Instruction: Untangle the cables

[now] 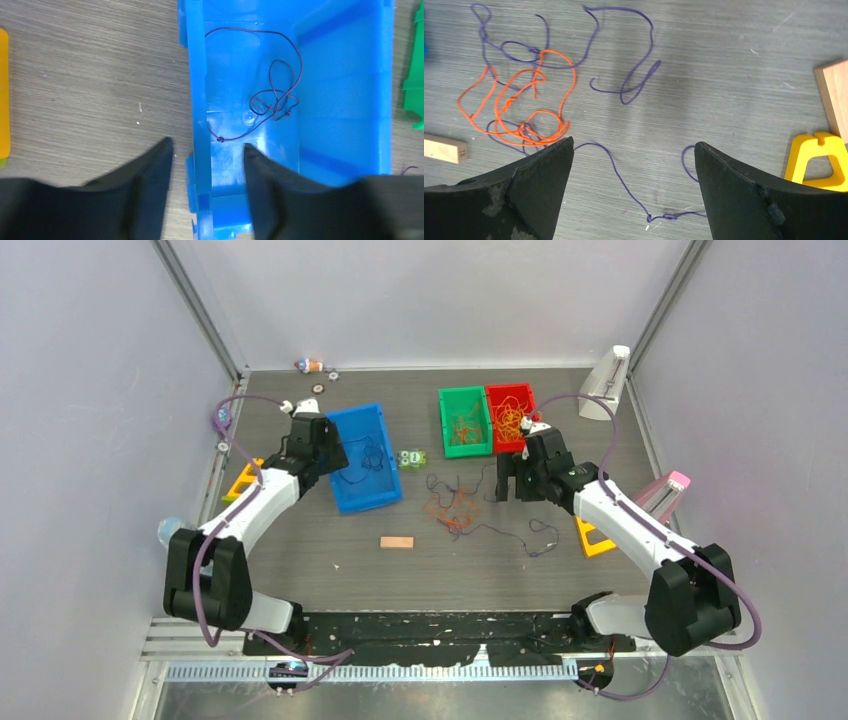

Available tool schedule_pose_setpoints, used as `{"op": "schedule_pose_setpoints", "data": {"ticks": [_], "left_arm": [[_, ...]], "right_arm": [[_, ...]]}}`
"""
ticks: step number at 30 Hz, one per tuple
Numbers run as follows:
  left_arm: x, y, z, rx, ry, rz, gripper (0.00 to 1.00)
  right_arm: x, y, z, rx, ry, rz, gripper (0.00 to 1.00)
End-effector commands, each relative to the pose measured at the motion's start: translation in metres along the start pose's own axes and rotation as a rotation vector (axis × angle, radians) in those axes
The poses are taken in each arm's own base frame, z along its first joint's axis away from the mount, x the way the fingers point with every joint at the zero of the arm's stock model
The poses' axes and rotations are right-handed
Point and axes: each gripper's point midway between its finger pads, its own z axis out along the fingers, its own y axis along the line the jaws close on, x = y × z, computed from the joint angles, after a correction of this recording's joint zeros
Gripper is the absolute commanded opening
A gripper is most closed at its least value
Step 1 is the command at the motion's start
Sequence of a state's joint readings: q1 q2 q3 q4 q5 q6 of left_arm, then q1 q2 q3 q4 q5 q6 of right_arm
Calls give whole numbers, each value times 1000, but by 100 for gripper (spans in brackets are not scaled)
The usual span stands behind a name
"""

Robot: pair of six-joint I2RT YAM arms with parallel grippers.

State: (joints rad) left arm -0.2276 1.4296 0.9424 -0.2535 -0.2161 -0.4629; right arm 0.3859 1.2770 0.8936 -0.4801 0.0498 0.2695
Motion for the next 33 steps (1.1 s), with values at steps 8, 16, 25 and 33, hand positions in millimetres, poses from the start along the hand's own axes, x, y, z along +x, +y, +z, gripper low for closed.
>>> {"op": "schedule_pose_setpoints", "data": {"ticks": [8, 16, 25, 33], "left_arm": [[-17, -10, -82, 203, -186, -74, 99], [35, -17, -126, 393, -227, -81, 100], [81, -12, -131, 498, -268, -44, 96], [112, -10, -118, 534, -237, -10, 97]], "right_arm": [[26, -34, -7, 185, -35, 202, 95], [68, -65, -38, 320, -37, 328, 95], [110, -72, -62, 329, -39, 521, 95], [136, -77, -52, 350, -31, 637, 96]]}}
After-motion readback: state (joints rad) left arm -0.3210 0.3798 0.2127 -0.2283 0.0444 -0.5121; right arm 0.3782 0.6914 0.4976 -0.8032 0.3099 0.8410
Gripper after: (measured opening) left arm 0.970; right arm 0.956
